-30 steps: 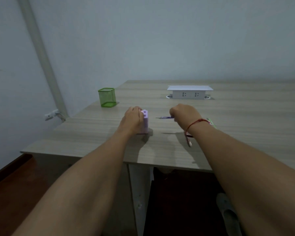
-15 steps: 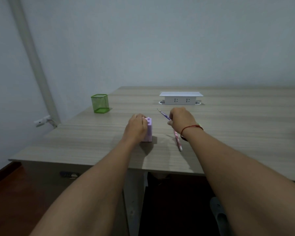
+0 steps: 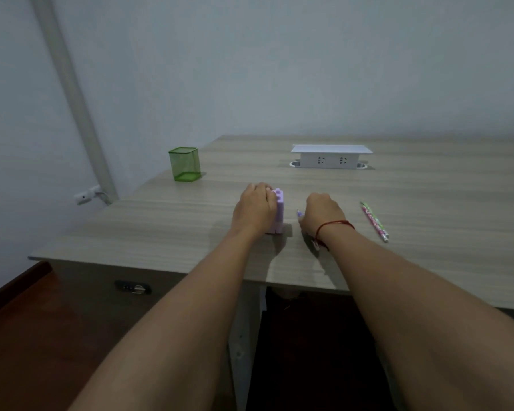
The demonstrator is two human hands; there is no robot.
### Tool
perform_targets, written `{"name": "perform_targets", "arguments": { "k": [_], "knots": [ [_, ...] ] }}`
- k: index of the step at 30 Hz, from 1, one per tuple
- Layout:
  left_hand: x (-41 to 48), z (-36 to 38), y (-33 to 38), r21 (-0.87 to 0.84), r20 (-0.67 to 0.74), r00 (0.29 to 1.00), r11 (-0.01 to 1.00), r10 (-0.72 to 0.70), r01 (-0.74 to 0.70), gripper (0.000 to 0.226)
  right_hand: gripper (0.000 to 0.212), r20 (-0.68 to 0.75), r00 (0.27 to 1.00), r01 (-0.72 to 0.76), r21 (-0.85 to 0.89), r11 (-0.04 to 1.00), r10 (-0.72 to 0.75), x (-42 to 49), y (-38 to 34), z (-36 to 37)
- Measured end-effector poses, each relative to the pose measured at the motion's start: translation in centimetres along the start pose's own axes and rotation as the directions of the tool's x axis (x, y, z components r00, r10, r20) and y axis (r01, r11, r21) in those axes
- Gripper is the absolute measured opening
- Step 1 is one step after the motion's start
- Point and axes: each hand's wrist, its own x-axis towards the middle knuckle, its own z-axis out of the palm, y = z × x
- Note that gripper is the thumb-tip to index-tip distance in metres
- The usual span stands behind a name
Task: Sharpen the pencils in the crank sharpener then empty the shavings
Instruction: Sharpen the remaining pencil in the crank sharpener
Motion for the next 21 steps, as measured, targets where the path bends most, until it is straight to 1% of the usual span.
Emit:
{"name": "perform_targets", "arguments": {
  "k": [4, 7, 10, 12, 15, 17, 21],
  "knots": [
    [0.3, 0.5, 0.0, -0.016, -0.012, 1.000, 1.000, -0.023, 0.023, 0.029, 0.022, -0.063, 0.998, 0.010, -0.085, 0.996, -0.015, 0.4, 1.7, -1.3],
    [0.4, 0.7, 0.3, -0.021, -0.023, 0.999, 0.999, -0.044, 0.044, 0.030, 0.023, -0.094, 0.995, -0.042, -0.164, 0.986, 0.027, 0.5, 3.9, -2.0],
    [0.5, 0.9, 0.5, -0.022, -0.030, 0.999, 0.999, -0.036, 0.035, 0.030, 0.026, -0.112, 0.989, -0.114, -0.190, 0.975, 0.094, 0.4, 6.1, -2.4],
    [0.6, 1.0, 0.3, -0.022, -0.029, 0.999, 0.999, -0.028, 0.027, 0.030, 0.028, -0.114, 0.982, -0.167, -0.172, 0.971, 0.149, 0.3, 7.4, -2.4],
    [0.8, 1.2, -0.2, -0.031, -0.050, 0.998, 0.999, -0.030, 0.029, 0.029, 0.029, -0.076, 0.971, -0.233, -0.106, 0.967, 0.226, 0.3, 9.3, -2.3],
    [0.8, 1.3, -0.2, -0.029, -0.051, 0.998, 0.999, -0.044, 0.043, 0.030, 0.030, -0.056, 0.968, -0.250, -0.089, 0.964, 0.246, 0.2, 9.9, -2.1],
    [0.8, 1.3, -0.2, -0.023, -0.063, 0.997, 0.999, -0.036, 0.034, 0.030, 0.032, -0.084, 0.964, -0.259, -0.056, 0.964, 0.254, 0.3, 9.8, -1.7]
  ]
}}
